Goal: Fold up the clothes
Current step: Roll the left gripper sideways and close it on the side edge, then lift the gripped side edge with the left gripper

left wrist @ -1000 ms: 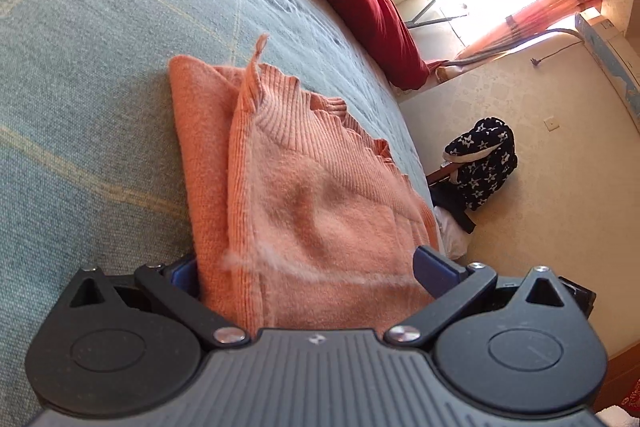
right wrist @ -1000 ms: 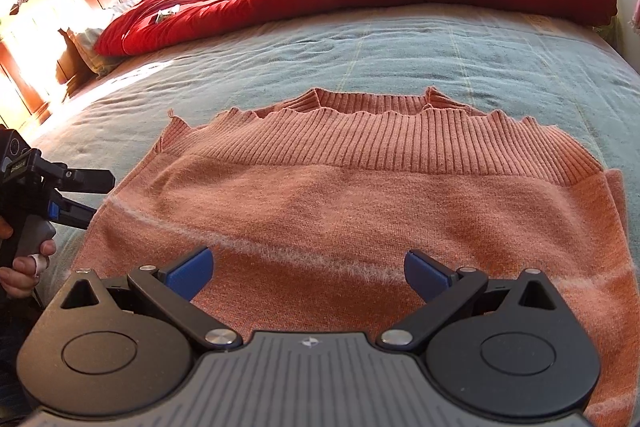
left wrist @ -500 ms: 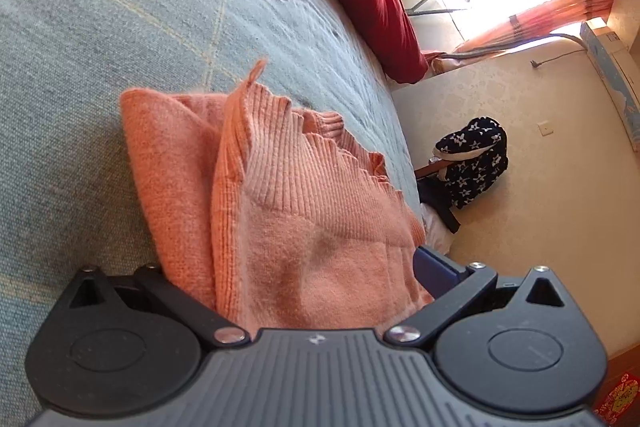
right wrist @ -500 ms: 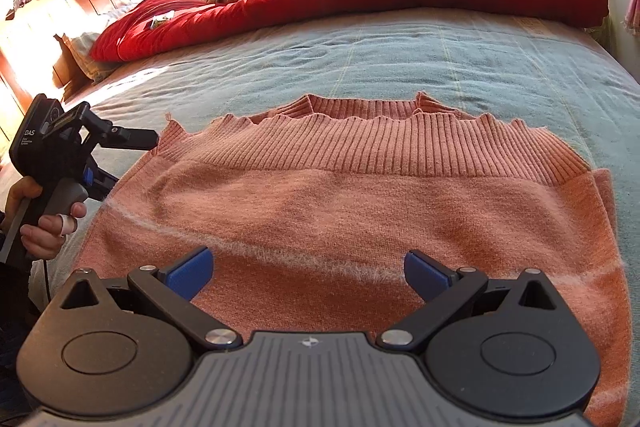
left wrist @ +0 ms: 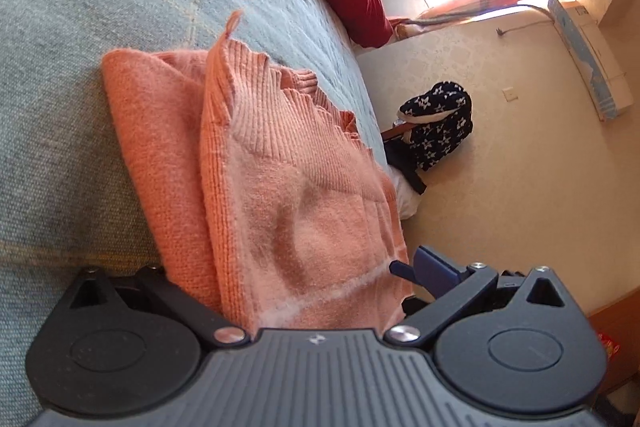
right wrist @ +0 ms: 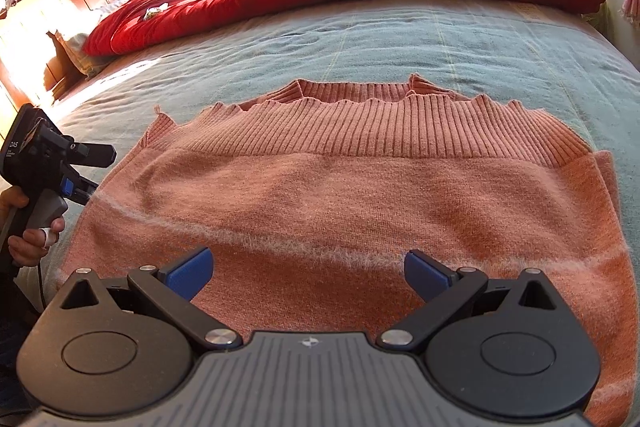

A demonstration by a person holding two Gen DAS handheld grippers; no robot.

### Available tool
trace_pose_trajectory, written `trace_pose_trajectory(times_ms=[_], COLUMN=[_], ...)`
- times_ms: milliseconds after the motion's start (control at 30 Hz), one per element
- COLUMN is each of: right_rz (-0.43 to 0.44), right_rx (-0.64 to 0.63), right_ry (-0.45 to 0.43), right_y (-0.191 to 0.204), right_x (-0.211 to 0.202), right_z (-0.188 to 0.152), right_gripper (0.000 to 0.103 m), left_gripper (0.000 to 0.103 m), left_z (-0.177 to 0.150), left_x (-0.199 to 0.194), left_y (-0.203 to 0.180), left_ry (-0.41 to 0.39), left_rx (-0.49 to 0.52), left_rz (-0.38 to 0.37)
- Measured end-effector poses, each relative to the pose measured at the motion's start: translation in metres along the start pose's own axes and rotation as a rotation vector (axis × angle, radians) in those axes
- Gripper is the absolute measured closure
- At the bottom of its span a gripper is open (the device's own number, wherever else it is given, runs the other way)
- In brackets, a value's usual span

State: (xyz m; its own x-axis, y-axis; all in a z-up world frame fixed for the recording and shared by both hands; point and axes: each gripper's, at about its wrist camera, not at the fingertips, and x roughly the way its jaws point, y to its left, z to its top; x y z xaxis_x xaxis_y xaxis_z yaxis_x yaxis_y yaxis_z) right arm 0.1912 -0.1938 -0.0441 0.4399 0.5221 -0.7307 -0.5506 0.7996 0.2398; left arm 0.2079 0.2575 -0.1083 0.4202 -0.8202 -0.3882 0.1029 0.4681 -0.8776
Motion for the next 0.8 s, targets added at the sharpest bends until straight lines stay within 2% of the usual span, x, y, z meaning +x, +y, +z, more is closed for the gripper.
trace_pose_trajectory(times_ms=[100, 133, 200, 233, 267, 300, 333, 567, 667, 800], right_rz=[0.0, -0.002, -0.007, -0.009, -0.011, -0.013, -0.016, -0.038, -0.041, -0.024], right_rx=[0.003, 0.005, 0.008, 0.01, 0.011, 0.013, 0.015, 0.001, -0.01, -0.001], right_ry=[0.003, 0.004, 0.005, 0.006, 0.006, 0.007, 0.008, 0.019, 0.017, -0.007], right_y=[-0.002, -0.003, -0.004, -0.005, -0.006, -0.007, -0.008, -0.007, -0.007, -0.005], right_x=[0.001, 0.001, 0.001, 0.001, 0.001, 0.001, 0.001, 0.006, 0.008, 0.009], right_z=[-0.001, -0.001, -0.002, -0.002, -0.003, -0.003, -0.003, -0.002, -0.002, 0.001], right_gripper=[0.0, 0.0, 0.0, 0.0, 0.0, 0.0, 0.0, 0.0, 0.0, 0.0], left_gripper=[0.0, 0.003, 0.014, 0.03, 0.053, 0.065, 0.073, 0.076, 0.073, 0.078], left_z=[0.0, 0.0, 0.0, 0.0, -0.001, -0.001, -0.001, -0.003, -0.003, -0.001], left_x=[0.002, 0.001, -0.002, -0.003, -0.004, -0.006, -0.007, -0.017, -0.013, -0.006], left_y=[-0.004, -0.003, 0.001, 0.004, 0.006, 0.008, 0.01, 0.025, 0.025, 0.028], left_ry=[0.024, 0.025, 0.024, 0.023, 0.022, 0.021, 0.02, 0.015, 0.043, 0.042], left_rx=[0.044, 0.041, 0.025, 0.017, 0.009, 0.001, -0.007, -0.063, -0.06, -0.065], left_rz=[0.022, 0.026, 0.031, 0.034, 0.036, 0.039, 0.042, 0.06, 0.078, 0.097])
